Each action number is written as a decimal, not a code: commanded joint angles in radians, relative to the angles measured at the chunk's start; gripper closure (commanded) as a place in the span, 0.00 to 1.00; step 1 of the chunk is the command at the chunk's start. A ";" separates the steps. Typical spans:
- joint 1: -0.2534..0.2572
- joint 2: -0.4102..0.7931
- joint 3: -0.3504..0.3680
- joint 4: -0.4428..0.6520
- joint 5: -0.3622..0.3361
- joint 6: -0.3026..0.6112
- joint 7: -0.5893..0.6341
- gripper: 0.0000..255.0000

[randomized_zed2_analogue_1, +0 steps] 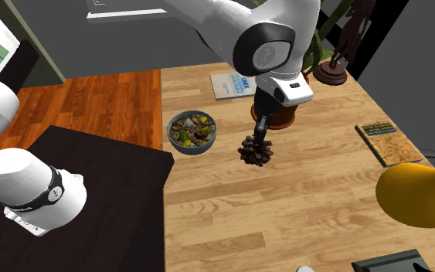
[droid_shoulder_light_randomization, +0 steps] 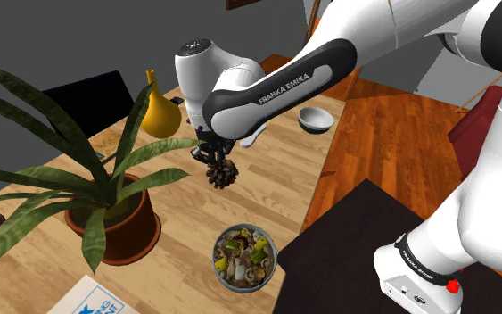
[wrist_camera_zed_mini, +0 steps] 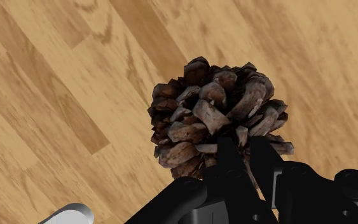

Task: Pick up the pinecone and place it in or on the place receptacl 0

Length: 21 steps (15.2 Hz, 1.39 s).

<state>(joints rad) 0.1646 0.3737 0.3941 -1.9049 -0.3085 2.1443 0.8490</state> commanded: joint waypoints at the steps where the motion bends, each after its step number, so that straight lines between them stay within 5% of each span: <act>1: -0.003 -0.014 0.004 0.008 0.009 -0.021 -0.008 1.00; 10: -0.011 -0.070 0.017 0.047 0.044 -0.108 -0.038 1.00; 21: 0.053 -0.367 0.118 -0.255 0.192 -0.086 0.068 1.00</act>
<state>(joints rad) 0.2088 0.0437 0.5016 -2.1343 -0.1387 2.0655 0.9090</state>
